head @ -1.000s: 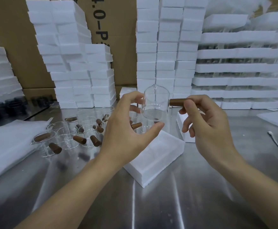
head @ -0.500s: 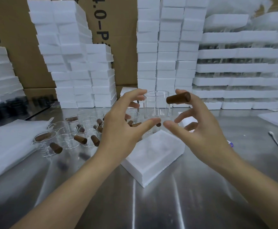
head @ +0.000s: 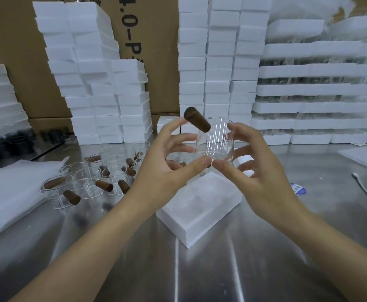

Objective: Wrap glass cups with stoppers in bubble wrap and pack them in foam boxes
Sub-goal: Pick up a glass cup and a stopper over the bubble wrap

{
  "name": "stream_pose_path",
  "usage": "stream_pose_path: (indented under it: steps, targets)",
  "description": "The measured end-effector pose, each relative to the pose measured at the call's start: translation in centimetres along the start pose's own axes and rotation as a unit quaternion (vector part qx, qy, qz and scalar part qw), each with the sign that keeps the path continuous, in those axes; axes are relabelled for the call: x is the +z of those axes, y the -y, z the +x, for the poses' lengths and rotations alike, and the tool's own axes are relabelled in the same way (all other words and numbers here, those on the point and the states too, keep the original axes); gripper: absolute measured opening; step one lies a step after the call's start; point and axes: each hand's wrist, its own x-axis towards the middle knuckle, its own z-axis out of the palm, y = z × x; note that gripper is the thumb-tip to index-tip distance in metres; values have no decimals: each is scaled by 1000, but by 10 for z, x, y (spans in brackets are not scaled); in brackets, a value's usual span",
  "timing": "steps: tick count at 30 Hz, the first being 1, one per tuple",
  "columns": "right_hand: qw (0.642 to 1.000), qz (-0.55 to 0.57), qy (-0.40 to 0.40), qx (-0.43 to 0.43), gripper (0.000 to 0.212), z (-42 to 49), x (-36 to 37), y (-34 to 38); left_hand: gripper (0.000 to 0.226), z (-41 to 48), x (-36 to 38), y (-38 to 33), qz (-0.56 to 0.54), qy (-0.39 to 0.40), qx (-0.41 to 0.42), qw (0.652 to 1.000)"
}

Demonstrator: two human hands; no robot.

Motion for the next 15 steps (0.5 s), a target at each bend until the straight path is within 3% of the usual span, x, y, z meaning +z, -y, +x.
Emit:
stream_pose_path:
  steps: [7, 15]
  targets:
    - [994, -84, -27, -65, 65, 0, -2, -5, 105, -3, -1, 7, 109, -69, 99, 987]
    - [975, -163, -10, -149, 70, 1, -3, -4, 75, -2, -2, 7, 326, -70, 232, 914]
